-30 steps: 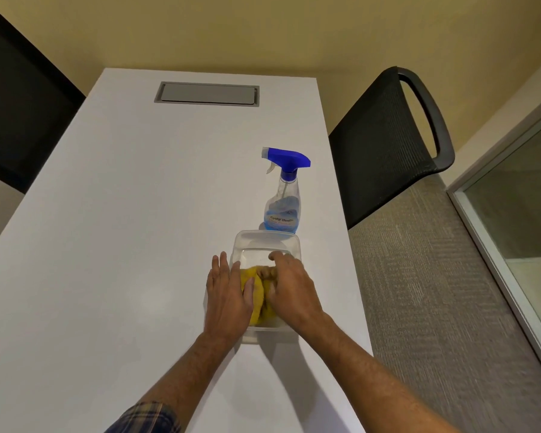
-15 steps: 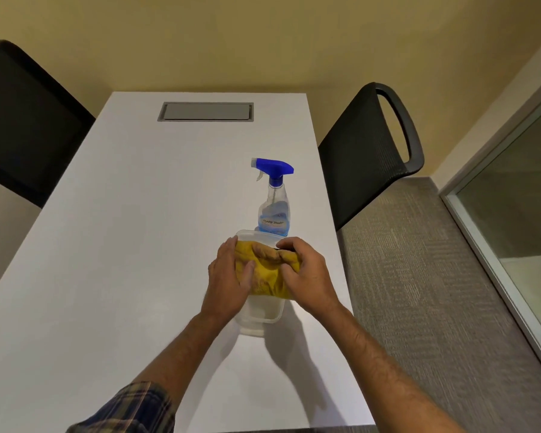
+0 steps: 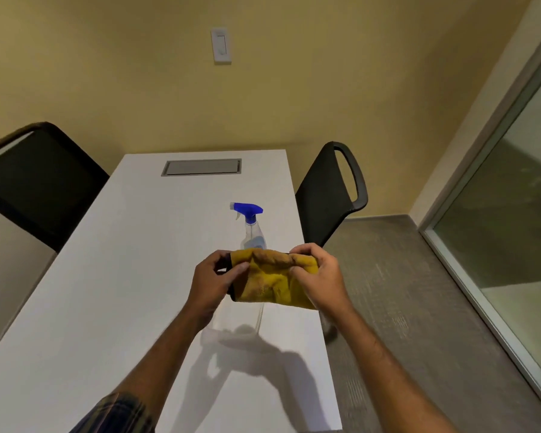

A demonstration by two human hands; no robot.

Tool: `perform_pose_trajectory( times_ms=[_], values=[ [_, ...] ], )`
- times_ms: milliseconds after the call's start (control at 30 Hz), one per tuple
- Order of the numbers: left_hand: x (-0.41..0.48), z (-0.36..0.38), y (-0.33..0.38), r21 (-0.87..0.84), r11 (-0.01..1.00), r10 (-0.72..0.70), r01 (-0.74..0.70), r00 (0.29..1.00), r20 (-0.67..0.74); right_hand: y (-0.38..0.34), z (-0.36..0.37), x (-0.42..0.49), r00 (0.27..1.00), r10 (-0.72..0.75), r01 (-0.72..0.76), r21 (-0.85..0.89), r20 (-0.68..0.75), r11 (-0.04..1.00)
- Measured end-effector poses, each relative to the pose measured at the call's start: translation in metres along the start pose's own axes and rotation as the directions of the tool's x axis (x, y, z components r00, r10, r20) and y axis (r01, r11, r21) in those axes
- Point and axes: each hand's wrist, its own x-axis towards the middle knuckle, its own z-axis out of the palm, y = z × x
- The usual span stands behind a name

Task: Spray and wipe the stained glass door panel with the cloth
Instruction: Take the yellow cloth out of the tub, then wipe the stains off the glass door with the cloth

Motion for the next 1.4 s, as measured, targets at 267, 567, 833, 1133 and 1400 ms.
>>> perform_pose_trajectory(
  times_ms=[267, 567, 833, 1133, 1400],
  values=[
    [-0.038, 0.008, 0.063, -0.046, 0.999, 0.036, -0.023, 0.951, 0.308, -0.060, -0.058, -0.038, 0.982, 0.088, -0.067, 0.126, -0.169, 0.990],
    [-0.074, 0.049, 0.122, -0.029, 0.953, 0.289, -0.301, 0.880, 0.378, -0.091, -0.094, -0.098, 0.889, 0.149, -0.079, 0.177, -0.432, 0.981],
    [-0.123, 0.109, 0.153, -0.184, 0.890, 0.447, -0.418, 0.714, 0.539, -0.091, -0.147, -0.172, 0.740, 0.093, -0.060, 0.072, -0.666, 0.996],
    [-0.226, 0.236, 0.186, -0.271, 0.919, 0.389, -0.285, 0.562, 0.730, -0.078, -0.268, -0.291, 0.531, 0.134, 0.028, 0.175, -0.837, 0.984],
    [-0.374, 0.373, 0.219, -0.329, 0.929, 0.367, -0.172, 0.551, 0.749, -0.052, -0.400, -0.437, 0.626, 0.263, 0.126, 0.428, -0.734, 0.895]
  ],
)
